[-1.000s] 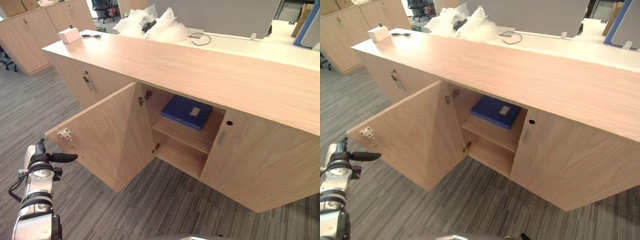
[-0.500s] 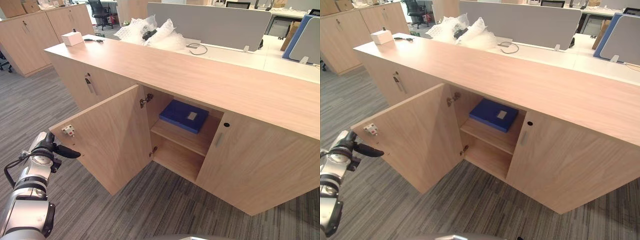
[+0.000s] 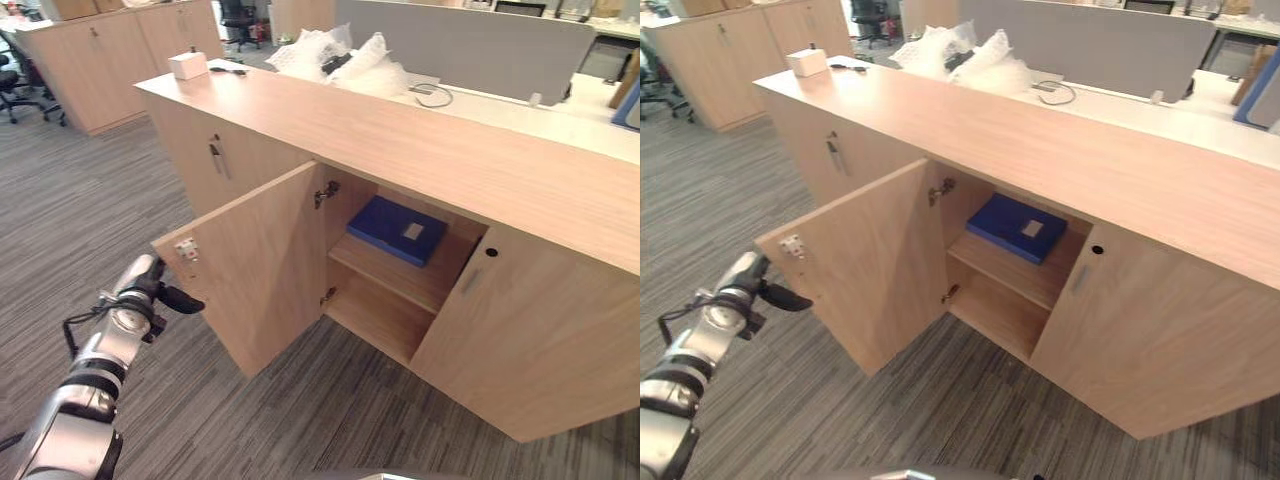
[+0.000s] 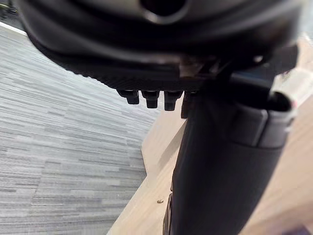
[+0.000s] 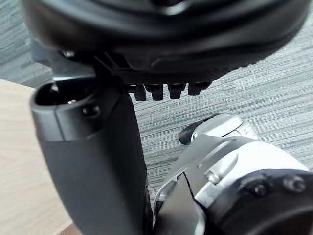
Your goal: Walk over to the cabinet, pick up the folder, carry it to the office cabinet, place the folder inside the office cabinet, then close the office cabinet door
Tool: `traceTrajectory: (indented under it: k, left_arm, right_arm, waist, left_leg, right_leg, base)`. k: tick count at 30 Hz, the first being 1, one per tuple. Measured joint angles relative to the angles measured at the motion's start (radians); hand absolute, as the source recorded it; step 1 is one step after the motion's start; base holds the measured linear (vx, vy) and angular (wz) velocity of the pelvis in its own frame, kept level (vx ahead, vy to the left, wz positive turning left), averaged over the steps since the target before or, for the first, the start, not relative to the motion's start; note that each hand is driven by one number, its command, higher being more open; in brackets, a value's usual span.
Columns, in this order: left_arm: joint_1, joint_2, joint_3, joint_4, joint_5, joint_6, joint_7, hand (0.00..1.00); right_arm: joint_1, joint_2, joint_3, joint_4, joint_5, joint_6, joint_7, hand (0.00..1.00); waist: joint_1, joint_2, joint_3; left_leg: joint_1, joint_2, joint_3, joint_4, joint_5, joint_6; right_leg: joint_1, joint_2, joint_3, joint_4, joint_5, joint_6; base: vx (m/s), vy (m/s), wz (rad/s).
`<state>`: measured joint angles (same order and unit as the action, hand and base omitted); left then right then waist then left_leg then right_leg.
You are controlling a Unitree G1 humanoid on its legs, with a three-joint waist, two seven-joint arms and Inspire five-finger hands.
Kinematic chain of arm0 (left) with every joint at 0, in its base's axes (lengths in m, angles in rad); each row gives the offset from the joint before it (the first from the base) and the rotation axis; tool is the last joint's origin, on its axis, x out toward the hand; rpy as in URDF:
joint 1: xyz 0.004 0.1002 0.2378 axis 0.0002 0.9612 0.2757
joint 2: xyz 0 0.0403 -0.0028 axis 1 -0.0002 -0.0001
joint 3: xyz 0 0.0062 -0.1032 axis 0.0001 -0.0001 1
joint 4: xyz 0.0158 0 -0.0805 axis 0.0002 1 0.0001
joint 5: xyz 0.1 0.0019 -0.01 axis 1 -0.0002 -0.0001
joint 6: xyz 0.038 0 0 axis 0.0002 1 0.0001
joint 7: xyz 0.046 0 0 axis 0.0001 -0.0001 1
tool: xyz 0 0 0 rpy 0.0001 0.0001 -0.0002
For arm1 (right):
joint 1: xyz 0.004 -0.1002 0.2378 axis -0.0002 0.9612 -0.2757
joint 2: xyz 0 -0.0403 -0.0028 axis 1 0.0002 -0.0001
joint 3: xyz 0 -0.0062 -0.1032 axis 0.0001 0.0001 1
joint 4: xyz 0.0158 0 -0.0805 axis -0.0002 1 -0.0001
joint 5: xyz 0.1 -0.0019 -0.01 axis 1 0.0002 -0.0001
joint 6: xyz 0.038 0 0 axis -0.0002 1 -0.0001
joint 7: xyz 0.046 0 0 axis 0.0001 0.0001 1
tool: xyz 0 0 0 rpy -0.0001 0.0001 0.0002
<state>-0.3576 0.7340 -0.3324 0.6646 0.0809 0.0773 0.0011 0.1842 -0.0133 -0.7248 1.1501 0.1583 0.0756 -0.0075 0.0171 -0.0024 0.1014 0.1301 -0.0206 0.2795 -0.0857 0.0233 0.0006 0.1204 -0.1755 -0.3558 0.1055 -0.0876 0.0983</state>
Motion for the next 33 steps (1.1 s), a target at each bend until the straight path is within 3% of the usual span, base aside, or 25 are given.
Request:
traceTrajectory:
  k: [4,6,9,13,17,20,24,26,28,31,33]
  left_arm:
    - [0.09,-0.015,-0.205,-0.274,-0.001,0.001,-0.025,1.0]
    - [0.109,-0.023,-0.284,-0.391,-0.001,0.0,-0.057,1.0]
    - [0.109,-0.11,-0.374,-0.513,-0.007,-0.032,-0.138,1.0]
    - [0.096,-0.231,-0.458,-0.644,-0.064,-0.185,-0.192,1.0]
    - [0.057,-0.27,-0.49,-0.719,-0.119,-0.265,-0.209,1.0]
    - [0.071,-0.261,-0.49,-0.716,-0.15,-0.267,-0.211,1.0]
    - [0.186,-0.278,-0.44,-0.622,-0.213,-0.261,-0.234,1.0]
    - [0.267,-0.341,-0.347,-0.499,-0.258,-0.239,-0.238,1.0]
    - [0.359,-0.425,-0.178,-0.337,-0.295,-0.2,-0.208,1.0]
    - [0.457,-0.452,-0.006,-0.211,-0.347,-0.169,-0.165,1.0]
    - [0.483,-0.457,0.051,-0.147,-0.366,-0.15,-0.156,1.0]
  right_arm:
    - [-0.023,-0.026,0.022,0.033,0.001,0.001,-0.004,1.0]
    - [-0.037,-0.042,0.034,0.044,0.001,0.002,-0.005,1.0]
    - [-0.064,-0.057,0.044,0.042,0.001,-0.001,-0.004,1.0]
    - [-0.035,-0.058,0.051,0.045,-0.002,0.006,-0.003,1.0]
    - [0.019,-0.059,0.057,0.042,-0.001,-0.004,-0.003,1.0]
    - [0.03,-0.062,0.045,0.04,-0.012,-0.013,-0.003,1.0]
    - [0.028,-0.061,0.042,0.032,-0.051,-0.013,-0.003,1.0]
    - [0.028,-0.053,0.043,0.02,-0.08,-0.014,-0.003,1.0]
    - [0.029,-0.035,0.053,0.011,-0.08,-0.014,-0.003,1.0]
    - [0.028,-0.01,0.08,-0.001,-0.079,-0.015,-0.004,1.0]
    - [0.027,0.001,0.081,-0.005,-0.079,-0.016,-0.004,1.0]
  waist:
    - [0.031,0.0,-0.001]
    - [0.03,0.001,-0.001]
    - [-0.001,0.003,-0.01]
    - [-0.064,-0.004,-0.051]
    - [-0.101,-0.004,-0.077]
    - [-0.107,0.003,-0.088]
    - [-0.107,0.005,-0.089]
    - [-0.108,0.001,-0.086]
    - [-0.108,-0.015,-0.076]
    - [-0.103,-0.036,-0.063]
    - [-0.097,-0.048,-0.054]
  left_leg:
    - [-0.025,-0.035,-0.029,0.003,-0.001,0.037]
    - [-0.034,-0.052,-0.035,0.005,-0.002,0.048]
    - [-0.06,-0.073,-0.016,0.008,-0.01,0.065]
    - [-0.071,-0.08,0.027,0.004,-0.016,0.074]
    - [-0.054,-0.075,0.046,0.006,-0.026,0.075]
    - [-0.031,-0.061,0.049,0.0,-0.025,0.071]
    - [-0.014,-0.035,0.055,-0.001,-0.025,0.043]
    - [-0.007,-0.02,0.061,-0.002,-0.024,0.037]
    - [0.001,-0.001,0.067,-0.001,-0.022,0.024]
    - [0.003,0.025,0.085,0.01,-0.029,0.005]
    - [-0.019,0.043,0.092,0.076,-0.062,-0.001]
  right_leg:
    - [0.0,-0.032,-0.031,-0.003,0.02,0.03]
    - [-0.003,-0.051,-0.036,-0.002,0.029,0.038]
    - [-0.038,-0.072,-0.01,0.002,0.049,0.037]
    - [-0.058,-0.076,0.014,-0.026,0.07,0.014]
    - [-0.046,-0.074,0.013,-0.036,0.079,0.006]
    - [-0.029,-0.058,0.011,-0.041,0.075,0.007]
    - [-0.009,-0.03,0.01,-0.058,0.064,0.013]
    - [-0.005,-0.017,0.014,-0.06,0.055,0.008]
    - [0.001,0.003,0.02,-0.065,0.046,0.0]
    - [0.0,0.025,0.035,-0.065,0.035,-0.01]
    - [0.001,0.03,0.041,-0.06,0.027,-0.013]
  base:
    - [-0.06,0.063,0.32]
    - [-0.07,0.099,0.21]
    - [-0.06,0.113,-0.14]
    - [0.02,0.082,-0.37]
    - [0.04,0.035,-0.23]
    - [0.04,-0.034,-0.06]
    - [0.02,-0.068,-0.07]
    - [0.02,-0.109,-0.11]
    - [0.02,-0.118,-0.11]
    - [0.03,-0.11,-0.18]
    - [0.04,-0.114,-0.17]
